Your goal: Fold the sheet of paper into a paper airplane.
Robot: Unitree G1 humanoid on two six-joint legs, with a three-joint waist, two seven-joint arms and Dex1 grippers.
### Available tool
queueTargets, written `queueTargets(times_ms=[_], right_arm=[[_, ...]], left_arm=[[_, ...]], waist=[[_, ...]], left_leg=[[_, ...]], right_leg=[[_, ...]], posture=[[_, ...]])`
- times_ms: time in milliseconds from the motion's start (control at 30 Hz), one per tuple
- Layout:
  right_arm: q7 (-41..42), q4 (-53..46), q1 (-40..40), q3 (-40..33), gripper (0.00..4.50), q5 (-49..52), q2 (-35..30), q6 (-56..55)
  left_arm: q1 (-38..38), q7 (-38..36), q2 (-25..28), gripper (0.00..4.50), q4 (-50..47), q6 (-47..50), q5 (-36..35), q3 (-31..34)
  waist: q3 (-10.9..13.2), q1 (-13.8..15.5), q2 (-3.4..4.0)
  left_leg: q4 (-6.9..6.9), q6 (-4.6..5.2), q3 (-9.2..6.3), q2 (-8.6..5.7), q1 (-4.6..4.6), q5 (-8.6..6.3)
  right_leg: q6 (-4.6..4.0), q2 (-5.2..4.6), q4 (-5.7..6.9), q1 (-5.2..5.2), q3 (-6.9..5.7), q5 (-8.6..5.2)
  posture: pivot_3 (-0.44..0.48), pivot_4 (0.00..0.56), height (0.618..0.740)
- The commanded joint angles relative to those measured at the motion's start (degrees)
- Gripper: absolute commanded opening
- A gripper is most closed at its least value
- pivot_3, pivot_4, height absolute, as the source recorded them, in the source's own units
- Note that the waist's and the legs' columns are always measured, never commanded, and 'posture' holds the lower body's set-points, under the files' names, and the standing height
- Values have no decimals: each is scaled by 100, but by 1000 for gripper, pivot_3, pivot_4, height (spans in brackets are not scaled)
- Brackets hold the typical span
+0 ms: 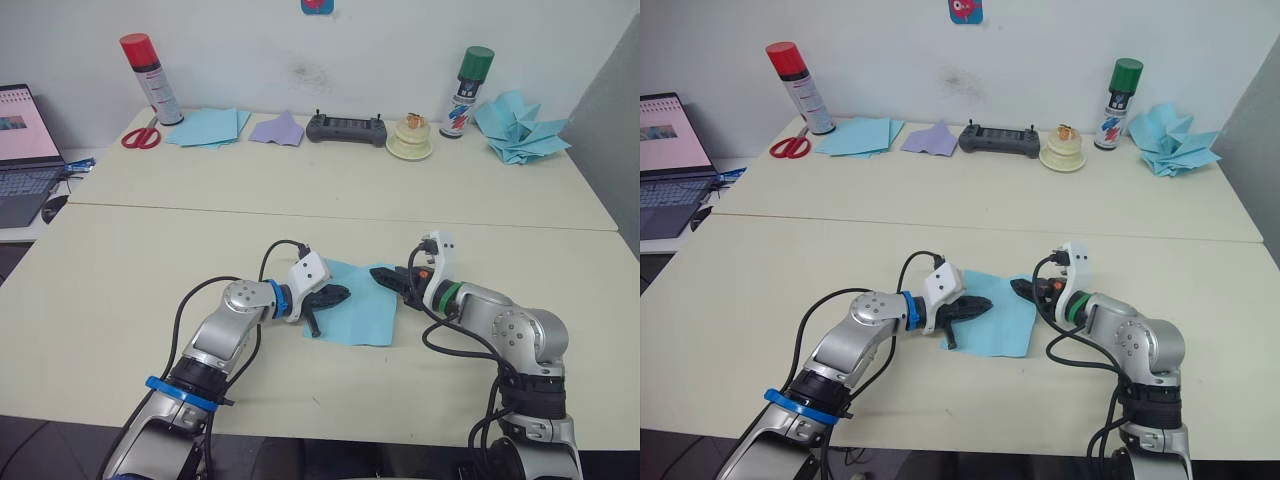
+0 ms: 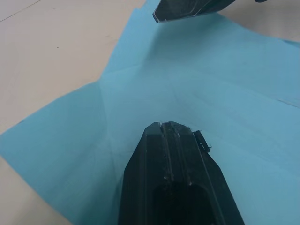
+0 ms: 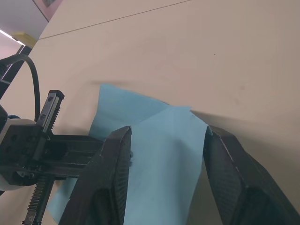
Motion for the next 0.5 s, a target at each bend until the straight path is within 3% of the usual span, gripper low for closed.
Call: queueTargets(times_ms=[33,100,233,500], right_arm=[[-33,-19,-109,-51,1976,141,-1,-39],[-50,25,-129,-62,1514,137,-7,-71],[-107,102,-150,-98,149,145,3,-128],[-158,219,-101,-118,26,160,-11,-238]], left_arm=[[18,26,-21,0,124,21,139,-73],[19,34,-31,0,131,6,147,-62],[24,43,-40,0,129,-4,156,-55],[36,47,-26,0,147,-38,176,-40]], waist=[[0,-2,1],[-1,-3,1],[-1,-4,1],[-1,-7,2]], left_leg=[[0,0,0,0,0,0],[0,0,-1,0,0,0],[0,0,-2,0,0,0],[0,0,-2,1,0,0]], right_leg=[[0,0,0,0,0,0],[0,0,1,0,-1,0],[0,0,1,0,-2,0],[0,0,1,0,-3,0]], posture=[[0,150,740],[0,150,740],[0,150,740],[0,150,740]])
